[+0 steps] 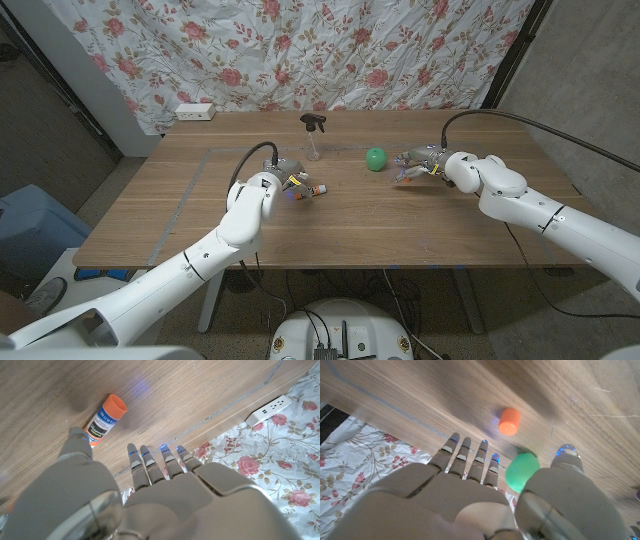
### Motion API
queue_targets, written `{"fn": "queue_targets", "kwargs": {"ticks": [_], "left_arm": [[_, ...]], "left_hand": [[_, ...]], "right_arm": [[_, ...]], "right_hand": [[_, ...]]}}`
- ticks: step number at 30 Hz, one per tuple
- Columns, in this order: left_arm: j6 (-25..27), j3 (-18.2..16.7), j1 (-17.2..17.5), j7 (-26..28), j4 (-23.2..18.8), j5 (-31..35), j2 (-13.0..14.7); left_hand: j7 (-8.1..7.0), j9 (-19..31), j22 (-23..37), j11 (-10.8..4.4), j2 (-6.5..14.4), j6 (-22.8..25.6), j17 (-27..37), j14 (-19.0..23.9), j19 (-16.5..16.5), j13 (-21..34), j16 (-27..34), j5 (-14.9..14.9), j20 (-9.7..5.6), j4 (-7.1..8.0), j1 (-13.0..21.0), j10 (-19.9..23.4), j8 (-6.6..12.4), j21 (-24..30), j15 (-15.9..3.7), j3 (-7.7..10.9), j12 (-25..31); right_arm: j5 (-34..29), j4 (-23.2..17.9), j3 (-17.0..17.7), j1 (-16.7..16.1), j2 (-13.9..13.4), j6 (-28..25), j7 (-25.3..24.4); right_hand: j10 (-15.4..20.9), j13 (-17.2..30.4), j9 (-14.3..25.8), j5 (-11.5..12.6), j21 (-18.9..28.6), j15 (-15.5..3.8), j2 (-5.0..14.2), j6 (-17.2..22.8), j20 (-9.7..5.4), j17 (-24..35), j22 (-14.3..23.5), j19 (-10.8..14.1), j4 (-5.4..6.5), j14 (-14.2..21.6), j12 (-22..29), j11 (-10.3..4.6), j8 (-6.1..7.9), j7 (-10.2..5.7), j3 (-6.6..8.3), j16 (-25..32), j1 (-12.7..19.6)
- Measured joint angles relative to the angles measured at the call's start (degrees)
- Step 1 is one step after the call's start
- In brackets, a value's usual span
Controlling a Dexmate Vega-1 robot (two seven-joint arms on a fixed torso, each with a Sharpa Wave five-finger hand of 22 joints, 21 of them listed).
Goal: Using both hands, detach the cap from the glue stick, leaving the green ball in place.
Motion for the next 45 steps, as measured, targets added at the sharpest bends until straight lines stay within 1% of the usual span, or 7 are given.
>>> {"fn": "queue_targets", "kwargs": {"ticks": [5, 9, 16, 20, 25, 33, 45], "left_arm": [[0.7, -2.2, 1.8, 3.6, -1.1, -4.3, 0.5], [1.3, -4.8, 3.8, 7.4, -2.1, -9.3, 1.2], [1.4, -8.7, 6.4, 15.7, -2.8, -20.1, 1.8], [0.1, -10.8, 7.6, 20.2, -2.7, -26.1, 2.6], [-2.1, -13.0, 8.5, 25.1, -1.3, -32.7, 3.4], [-6.5, -14.9, 9.0, 33.1, 1.7, -43.1, 4.0], [-11.6, -15.6, 8.3, 40.2, 7.1, -51.7, 3.8]], "left_hand": [[0.36, 0.0, 0.0, 0.44, 1.0, -0.8, 0.0, 0.0, 0.3, 0.0, 0.0, 0.0, -0.29, 0.39, -1.0, -0.9, 0.0, 0.3, 0.0, 0.39, 0.0], [0.68, 0.0, 0.0, 1.01, 2.0, -2.2, 0.0, -1.7, 0.6, -0.2, 0.0, 0.0, -0.63, 0.72, -2.0, -2.9, 0.0, 0.4, 0.16, 0.72, 0.0], [1.27, -0.3, 0.0, 2.35, 3.2, -3.4, -0.1, -3.3, 0.6, -0.3, 0.0, 0.0, -1.24, 0.77, -2.5, -5.0, 0.0, 0.4, 0.06, 1.26, -0.3], [1.27, -0.3, 0.0, 2.88, 3.6, -3.4, -0.1, -3.6, 0.3, -0.5, 0.0, 0.0, -1.54, 0.89, -2.8, -5.5, 0.0, 0.4, 0.31, 1.37, -0.3], [2.2, -0.3, 0.0, 3.27, 5.1, -5.2, -0.1, -3.8, 0.6, -0.5, 0.0, 0.0, -1.78, 1.19, -3.4, -5.9, 0.0, 0.4, 0.09, 1.97, -0.3], [2.8, -0.3, 0.0, 3.58, 6.7, -5.8, -0.1, -3.8, 0.5, -0.5, 0.0, 0.0, -1.76, 1.49, -4.0, -6.2, 0.0, 0.4, 0.09, 2.47, 0.0], [3.02, -0.3, 0.0, 3.88, 8.1, -6.0, 0.0, -3.8, 0.7, -0.5, 0.0, 0.0, -1.95, 1.73, -4.9, -6.5, 0.0, 0.4, 0.1, 3.17, 0.0]], "right_arm": [[3.1, 0.1, 2.0, -1.4, -0.3, 1.0, -2.5], [8.0, 0.8, 3.3, -2.2, -0.4, 3.3, -5.2], [14.4, 2.9, 5.7, -3.5, -0.3, 6.6, -8.3], [18.2, 4.1, 6.7, -3.7, 0.0, 8.4, -9.7], [22.9, 5.2, 7.8, -3.8, 0.6, 10.0, -11.1], [28.9, 6.5, 9.3, -4.3, 2.3, 10.9, -13.5], [34.6, 7.5, 10.2, -5.3, 4.7, 12.3, -18.9]], "right_hand": [[-4.3, -1.0, -0.3, 0.4, 0.0, 0.82, 0.5, -1.7, -0.33, -0.5, 0.0, -0.3, 0.7, -2.7, 0.0, 0.44, -0.4, 0.5, -0.7, -1.6, -1.9], [-6.3, -1.8, -0.3, 0.6, 0.0, 0.49, 0.47, -3.2, -0.84, -0.8, 0.0, -0.8, 1.11, -4.7, 0.0, 0.85, -0.6, 1.19, -1.11, -2.7, -3.3], [-9.0, -3.1, -0.3, 0.6, 0.0, -0.09, 2.03, -4.7, -2.59, -1.3, 0.0, -1.7, 2.3, -7.1, 0.0, 0.76, -0.6, 2.62, -1.49, -3.9, -6.1], [-9.6, -3.7, -0.6, 0.6, 0.0, -0.29, 2.07, -5.2, -2.99, -1.3, 0.0, -2.1, 2.84, -7.8, 0.0, 0.93, -0.83, 3.13, -1.69, -4.3, -7.1], [-10.3, -4.3, -0.6, 0.4, 0.0, -0.33, 3.16, -5.8, -3.2, -1.6, 0.0, -2.3, 3.56, -7.9, 0.0, 0.89, -0.83, 3.77, -1.93, -4.5, -8.4], [-10.5, -5.0, -0.6, -0.1, 0.0, -0.64, 3.68, -6.5, -3.19, -1.8, 0.0, -2.3, 4.34, -8.2, 0.0, 0.72, -0.83, 4.46, -1.93, -4.8, -10.3], [-10.5, -5.8, -0.5, -0.6, 0.0, -1.16, 4.51, -6.8, -3.62, -2.1, 0.0, -2.3, 5.12, -7.2, 0.3, 0.72, -0.83, 4.77, -2.09, -4.8, -12.2]]}}
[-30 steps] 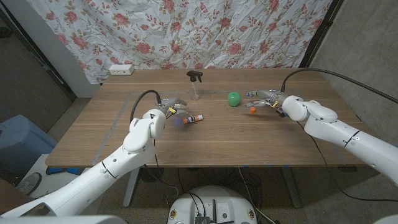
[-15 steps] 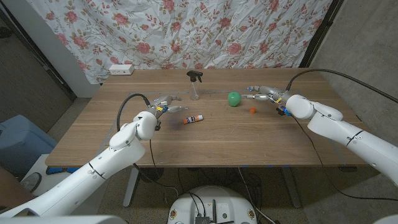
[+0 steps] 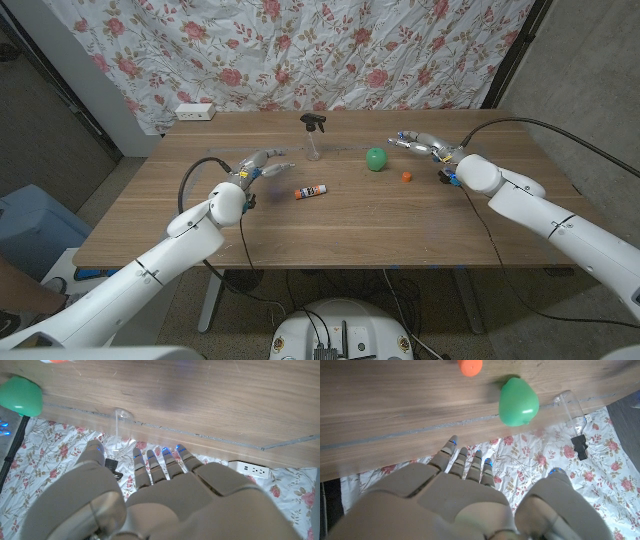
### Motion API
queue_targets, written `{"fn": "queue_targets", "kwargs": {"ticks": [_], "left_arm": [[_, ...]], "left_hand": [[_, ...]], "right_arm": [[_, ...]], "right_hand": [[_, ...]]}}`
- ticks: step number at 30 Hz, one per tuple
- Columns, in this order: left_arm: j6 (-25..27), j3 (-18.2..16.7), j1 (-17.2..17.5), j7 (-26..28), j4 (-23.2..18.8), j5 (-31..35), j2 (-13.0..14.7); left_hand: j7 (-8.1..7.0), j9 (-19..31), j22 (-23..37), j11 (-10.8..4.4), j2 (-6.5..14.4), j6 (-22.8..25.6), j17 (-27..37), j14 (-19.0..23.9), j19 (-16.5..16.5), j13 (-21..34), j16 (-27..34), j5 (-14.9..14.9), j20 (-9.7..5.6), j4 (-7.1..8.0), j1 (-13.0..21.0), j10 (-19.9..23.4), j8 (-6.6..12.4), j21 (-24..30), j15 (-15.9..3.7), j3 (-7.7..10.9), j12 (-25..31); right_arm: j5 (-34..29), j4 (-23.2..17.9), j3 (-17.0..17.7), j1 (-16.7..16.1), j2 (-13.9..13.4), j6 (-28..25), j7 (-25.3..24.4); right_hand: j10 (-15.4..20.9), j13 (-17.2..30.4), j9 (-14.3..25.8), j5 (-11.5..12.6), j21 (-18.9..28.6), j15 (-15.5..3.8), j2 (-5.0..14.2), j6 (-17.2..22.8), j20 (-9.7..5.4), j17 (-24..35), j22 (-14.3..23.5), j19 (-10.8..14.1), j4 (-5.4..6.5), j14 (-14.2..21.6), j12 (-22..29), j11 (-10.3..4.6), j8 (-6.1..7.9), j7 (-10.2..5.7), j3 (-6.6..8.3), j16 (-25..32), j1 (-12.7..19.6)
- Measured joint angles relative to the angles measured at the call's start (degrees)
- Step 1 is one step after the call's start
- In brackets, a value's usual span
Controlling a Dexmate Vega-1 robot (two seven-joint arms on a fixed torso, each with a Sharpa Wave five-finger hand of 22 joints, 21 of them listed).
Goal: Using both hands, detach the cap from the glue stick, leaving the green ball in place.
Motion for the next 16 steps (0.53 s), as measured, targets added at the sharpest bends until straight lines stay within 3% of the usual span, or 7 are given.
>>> {"fn": "queue_targets", "kwargs": {"ticks": [7, 10, 16], "left_arm": [[-4.9, 0.0, -0.8, 5.6, 3.0, -6.6, -1.3], [-6.9, 0.0, -1.1, 7.6, 4.6, -8.9, -2.2], [-11.5, -0.3, -1.8, 11.1, 8.3, -13.3, -4.6]], "left_hand": [[0.42, 0.0, 0.0, 0.07, 1.1, -0.4, 0.0, -0.1, 0.0, -0.1, 0.0, 0.0, 0.0, 0.23, -0.6, 0.0, 0.0, 0.0, 0.39, 0.23, 0.0], [0.81, 0.0, 0.0, 0.96, 1.6, -0.8, 0.0, 0.1, 0.3, -0.3, 0.0, 0.0, -0.3, 0.47, -1.1, 0.1, 0.0, 0.0, 0.55, 0.47, 0.4], [1.12, 0.0, 0.0, 1.34, 2.3, -1.1, 0.0, 0.1, 0.8, -0.3, 0.0, 0.0, -0.83, 0.46, -1.5, -0.1, 0.0, 0.0, 0.54, 0.93, 0.4]], "right_arm": [[2.5, 2.2, 0.0, -0.2, 2.8, 1.4, -2.5], [3.4, 3.0, -0.1, -0.3, 3.6, 2.2, -3.5], [5.1, 5.2, -0.2, -0.3, 5.6, 4.2, -5.7]], "right_hand": [[0.2, -0.5, 0.0, -0.4, 0.0, -0.19, 0.37, 0.3, 0.0, 0.0, 0.0, 0.0, 0.4, 0.2, 0.2, 0.22, 0.0, 0.31, -0.08, 0.0, -0.5], [0.2, -0.7, -0.2, -0.4, 0.0, -0.4, 0.67, 0.5, 0.01, 0.0, 0.0, 0.0, 0.47, 0.4, 0.2, 0.24, 0.24, 0.52, 0.0, 0.0, -0.8], [1.0, -1.2, -0.3, -0.4, 0.0, -0.91, 1.5, 1.3, -0.58, -0.3, 0.0, 0.6, 0.87, 0.9, 0.2, 0.21, 0.26, 0.2, 0.08, 0.0, -1.6]]}}
